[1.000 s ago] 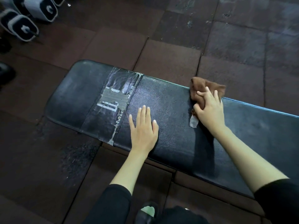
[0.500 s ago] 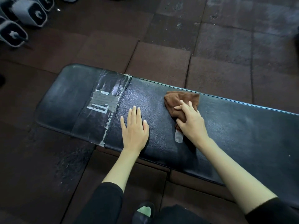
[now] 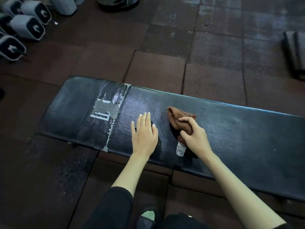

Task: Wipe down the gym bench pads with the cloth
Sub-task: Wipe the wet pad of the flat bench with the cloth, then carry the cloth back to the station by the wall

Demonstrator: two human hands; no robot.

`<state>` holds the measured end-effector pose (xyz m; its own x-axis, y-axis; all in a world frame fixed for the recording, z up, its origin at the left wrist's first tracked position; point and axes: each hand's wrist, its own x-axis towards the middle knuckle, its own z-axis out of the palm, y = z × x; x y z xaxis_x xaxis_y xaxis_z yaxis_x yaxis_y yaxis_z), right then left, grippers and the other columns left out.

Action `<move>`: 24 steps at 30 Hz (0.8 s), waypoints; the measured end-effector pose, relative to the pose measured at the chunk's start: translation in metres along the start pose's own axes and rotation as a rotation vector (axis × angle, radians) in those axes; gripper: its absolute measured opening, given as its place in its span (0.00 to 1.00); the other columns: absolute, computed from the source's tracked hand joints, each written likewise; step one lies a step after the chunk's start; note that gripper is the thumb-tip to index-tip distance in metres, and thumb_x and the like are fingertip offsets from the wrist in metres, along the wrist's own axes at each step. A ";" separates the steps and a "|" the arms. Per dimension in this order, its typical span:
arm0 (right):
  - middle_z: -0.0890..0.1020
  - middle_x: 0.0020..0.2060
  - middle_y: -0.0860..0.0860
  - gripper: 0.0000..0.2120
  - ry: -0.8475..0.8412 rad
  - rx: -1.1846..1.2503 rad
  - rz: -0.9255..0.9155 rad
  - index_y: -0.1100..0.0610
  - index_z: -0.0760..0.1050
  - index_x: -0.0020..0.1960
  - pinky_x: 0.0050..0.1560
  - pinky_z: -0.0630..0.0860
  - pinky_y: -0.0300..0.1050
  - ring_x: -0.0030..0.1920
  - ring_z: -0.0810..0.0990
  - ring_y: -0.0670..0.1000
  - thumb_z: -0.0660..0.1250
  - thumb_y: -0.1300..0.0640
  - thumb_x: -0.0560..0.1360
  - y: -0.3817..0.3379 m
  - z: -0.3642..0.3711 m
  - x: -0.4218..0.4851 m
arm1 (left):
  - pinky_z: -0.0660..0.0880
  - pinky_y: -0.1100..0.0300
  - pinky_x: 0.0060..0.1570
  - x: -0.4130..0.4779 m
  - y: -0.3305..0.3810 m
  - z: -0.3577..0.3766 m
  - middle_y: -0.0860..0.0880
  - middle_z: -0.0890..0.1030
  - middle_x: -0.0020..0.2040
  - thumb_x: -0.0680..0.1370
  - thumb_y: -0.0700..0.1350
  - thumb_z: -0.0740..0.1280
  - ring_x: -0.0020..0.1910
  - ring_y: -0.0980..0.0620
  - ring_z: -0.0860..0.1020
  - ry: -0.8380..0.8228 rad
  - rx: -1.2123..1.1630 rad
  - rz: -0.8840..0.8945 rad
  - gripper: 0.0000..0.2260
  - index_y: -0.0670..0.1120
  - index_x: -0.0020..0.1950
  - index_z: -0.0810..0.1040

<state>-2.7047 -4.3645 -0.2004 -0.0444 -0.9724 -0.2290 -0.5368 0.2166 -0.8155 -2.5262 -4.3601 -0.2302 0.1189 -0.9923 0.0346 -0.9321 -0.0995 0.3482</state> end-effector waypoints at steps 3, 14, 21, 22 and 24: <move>0.81 0.47 0.42 0.21 0.026 0.111 0.046 0.42 0.74 0.55 0.46 0.74 0.32 0.44 0.78 0.37 0.64 0.65 0.69 -0.006 -0.010 -0.009 | 0.56 0.44 0.70 -0.001 0.012 -0.015 0.47 0.69 0.71 0.77 0.51 0.46 0.72 0.49 0.63 -0.009 -0.029 0.016 0.27 0.43 0.73 0.65; 0.78 0.59 0.44 0.24 0.065 0.214 0.110 0.49 0.70 0.69 0.47 0.69 0.22 0.58 0.76 0.42 0.67 0.61 0.75 -0.063 -0.060 -0.048 | 0.64 0.54 0.65 -0.008 0.066 -0.102 0.48 0.73 0.67 0.81 0.46 0.56 0.68 0.51 0.68 -0.099 -0.178 0.114 0.18 0.44 0.70 0.68; 0.79 0.57 0.43 0.25 0.084 0.156 0.062 0.48 0.70 0.69 0.45 0.66 0.19 0.55 0.76 0.40 0.66 0.62 0.75 -0.137 -0.095 -0.078 | 0.66 0.53 0.60 -0.004 0.086 -0.186 0.50 0.76 0.64 0.80 0.47 0.58 0.64 0.49 0.71 -0.114 -0.171 0.148 0.17 0.47 0.68 0.71; 0.79 0.57 0.43 0.25 0.085 0.137 0.056 0.48 0.70 0.69 0.44 0.67 0.19 0.55 0.76 0.40 0.66 0.62 0.75 -0.147 -0.100 -0.082 | 0.66 0.53 0.60 -0.002 0.087 -0.199 0.49 0.76 0.64 0.80 0.48 0.58 0.64 0.49 0.71 -0.119 -0.155 0.153 0.17 0.47 0.68 0.72; 0.79 0.58 0.45 0.25 0.080 0.095 0.041 0.48 0.69 0.70 0.46 0.68 0.21 0.54 0.76 0.41 0.66 0.62 0.75 -0.168 -0.109 -0.090 | 0.67 0.52 0.59 0.001 0.089 -0.225 0.49 0.76 0.64 0.80 0.48 0.58 0.63 0.48 0.71 -0.145 -0.118 0.162 0.17 0.46 0.68 0.72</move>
<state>-2.7023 -4.3222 0.0150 -0.1339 -0.9657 -0.2225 -0.4513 0.2593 -0.8538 -2.5325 -4.3535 0.0114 -0.0870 -0.9957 -0.0334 -0.8874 0.0622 0.4568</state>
